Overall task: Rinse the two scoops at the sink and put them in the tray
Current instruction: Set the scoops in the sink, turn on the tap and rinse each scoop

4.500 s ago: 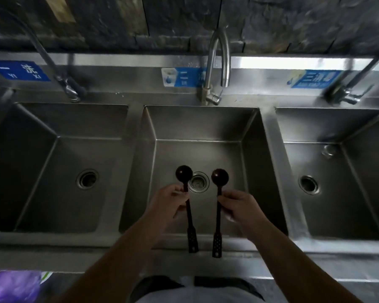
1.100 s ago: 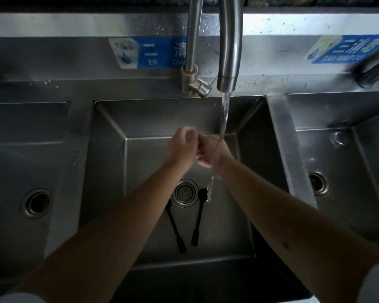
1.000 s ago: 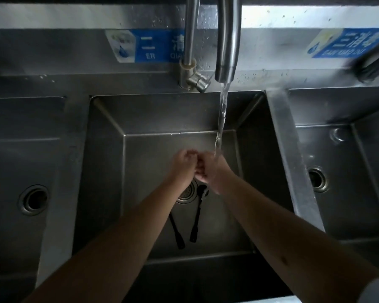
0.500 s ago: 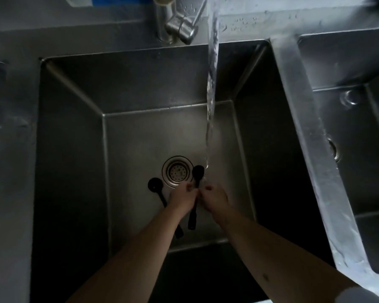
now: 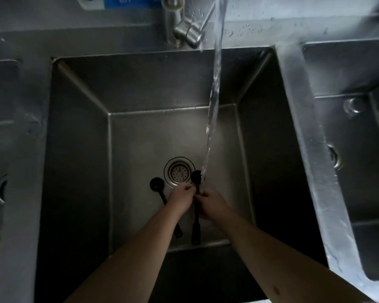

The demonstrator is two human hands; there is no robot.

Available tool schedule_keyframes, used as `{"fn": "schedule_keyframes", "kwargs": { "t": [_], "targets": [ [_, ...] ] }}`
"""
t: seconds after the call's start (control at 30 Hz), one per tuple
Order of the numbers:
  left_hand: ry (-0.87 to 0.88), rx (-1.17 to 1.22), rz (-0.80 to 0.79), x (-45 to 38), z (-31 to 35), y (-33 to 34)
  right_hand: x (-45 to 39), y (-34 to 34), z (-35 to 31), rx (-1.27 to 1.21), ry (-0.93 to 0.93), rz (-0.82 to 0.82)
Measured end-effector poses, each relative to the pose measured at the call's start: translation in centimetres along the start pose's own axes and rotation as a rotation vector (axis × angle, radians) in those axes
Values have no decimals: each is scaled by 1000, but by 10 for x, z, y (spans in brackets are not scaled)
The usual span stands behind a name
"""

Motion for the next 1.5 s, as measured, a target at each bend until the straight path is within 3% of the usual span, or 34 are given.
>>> {"fn": "schedule_keyframes", "kwargs": {
  "t": [0.13,0.23,0.37,0.5,0.63,0.87,0.93,1.1,1.5],
  "targets": [
    [-98,344,95,21,23,-6,44,-6,-5,-49,78,19],
    [-99,586,81,30,44,0,64,-16,-5,-48,118,80],
    [-70,604,-5,42,62,7,87,-18,-7,-197,107,26],
    [-91,618,-54,51,72,12,101,-24,-7,-163,92,56],
    [-211,634,22,57,67,13,103,-33,-13,-147,77,96],
    [-302,924,-46,80,81,24,95,-39,-26,-154,127,142],
    [-282,912,-35,83,83,22,93,-38,-36,-155,92,137],
    [-168,812,-49,75,102,0,98,-21,-63,-278,21,-68],
    [122,916,1,37,198,-61,117,-15,-173,-447,-153,-216]
  ]
}}
Point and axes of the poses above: each hand's wrist, its own x-axis away from the middle knuckle, its own y-axis out of the palm, z = x × y, the point moved 9 cm from there along -x, towards the middle knuckle, and after that the axes turned 12 degrees about y, right-handed, at the moved point
